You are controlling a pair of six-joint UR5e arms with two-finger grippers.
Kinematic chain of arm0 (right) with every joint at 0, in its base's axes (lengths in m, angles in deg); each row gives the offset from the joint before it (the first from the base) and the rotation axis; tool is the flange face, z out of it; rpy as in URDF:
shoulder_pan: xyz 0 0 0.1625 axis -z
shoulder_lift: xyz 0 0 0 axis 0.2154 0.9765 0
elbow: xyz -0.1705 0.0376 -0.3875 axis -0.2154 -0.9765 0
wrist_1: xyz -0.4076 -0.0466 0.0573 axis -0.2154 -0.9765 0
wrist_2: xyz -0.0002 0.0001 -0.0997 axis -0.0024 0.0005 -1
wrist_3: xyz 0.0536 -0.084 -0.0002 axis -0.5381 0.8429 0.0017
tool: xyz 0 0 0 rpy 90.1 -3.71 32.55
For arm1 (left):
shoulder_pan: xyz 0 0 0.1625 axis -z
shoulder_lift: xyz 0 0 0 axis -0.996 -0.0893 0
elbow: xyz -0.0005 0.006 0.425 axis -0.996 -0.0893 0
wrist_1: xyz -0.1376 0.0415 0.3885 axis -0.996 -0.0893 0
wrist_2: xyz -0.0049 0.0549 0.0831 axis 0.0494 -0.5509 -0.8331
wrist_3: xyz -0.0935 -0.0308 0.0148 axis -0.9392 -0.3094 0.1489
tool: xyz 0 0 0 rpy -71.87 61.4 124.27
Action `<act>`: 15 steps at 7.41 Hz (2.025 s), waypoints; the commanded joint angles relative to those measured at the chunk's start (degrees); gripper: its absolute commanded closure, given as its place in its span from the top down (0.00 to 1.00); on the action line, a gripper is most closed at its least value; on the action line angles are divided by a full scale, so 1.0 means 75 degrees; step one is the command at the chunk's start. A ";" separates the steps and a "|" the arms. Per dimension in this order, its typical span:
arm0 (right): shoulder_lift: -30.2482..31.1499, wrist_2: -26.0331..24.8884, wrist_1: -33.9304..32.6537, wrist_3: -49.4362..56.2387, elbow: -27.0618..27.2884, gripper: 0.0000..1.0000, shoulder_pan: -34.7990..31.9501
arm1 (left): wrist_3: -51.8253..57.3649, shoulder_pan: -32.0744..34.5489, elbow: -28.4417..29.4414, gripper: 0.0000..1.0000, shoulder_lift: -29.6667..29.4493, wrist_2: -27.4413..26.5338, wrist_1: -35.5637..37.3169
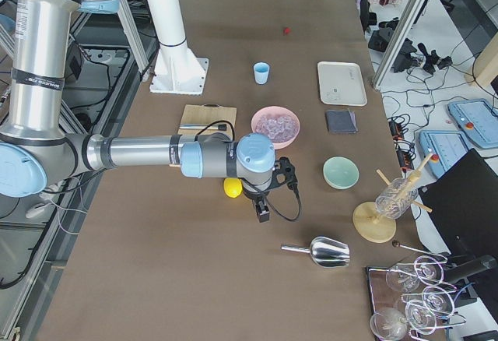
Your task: Put ice and strawberries in cup
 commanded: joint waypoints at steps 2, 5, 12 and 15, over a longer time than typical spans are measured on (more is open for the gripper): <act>-0.1104 -0.0081 -0.0005 -0.1004 0.0529 0.94 0.1564 | -0.0033 0.0000 0.0005 0.98 -0.0003 0.0012 -0.0160; -0.2325 -0.0385 0.0007 -0.3217 0.0471 0.91 0.3087 | -0.0056 0.0000 0.0039 0.98 -0.0038 0.0012 -0.0208; -0.2903 -0.2495 0.0007 -0.4147 0.0447 0.67 0.5470 | -0.0068 0.0000 0.0016 0.98 -0.0062 0.0024 -0.0196; -0.2822 -0.2719 0.0007 -0.4137 0.0296 0.62 0.5706 | -0.0080 0.0000 -0.0007 0.98 -0.0062 0.0129 -0.0196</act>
